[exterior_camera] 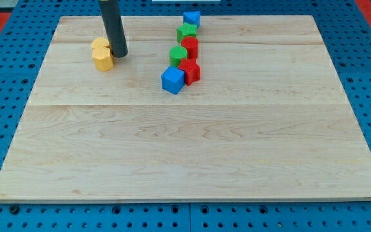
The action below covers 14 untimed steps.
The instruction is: Move the blue cube bottom left diagonally to the red star
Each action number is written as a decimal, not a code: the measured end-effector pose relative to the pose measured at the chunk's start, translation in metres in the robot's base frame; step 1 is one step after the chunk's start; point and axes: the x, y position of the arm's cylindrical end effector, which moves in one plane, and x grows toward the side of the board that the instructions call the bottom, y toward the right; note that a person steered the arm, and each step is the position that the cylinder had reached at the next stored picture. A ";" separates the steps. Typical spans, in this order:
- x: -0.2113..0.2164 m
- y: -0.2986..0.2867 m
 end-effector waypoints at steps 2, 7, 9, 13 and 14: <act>0.036 0.085; 0.139 0.113; 0.094 0.307; -0.113 0.277; -0.113 0.277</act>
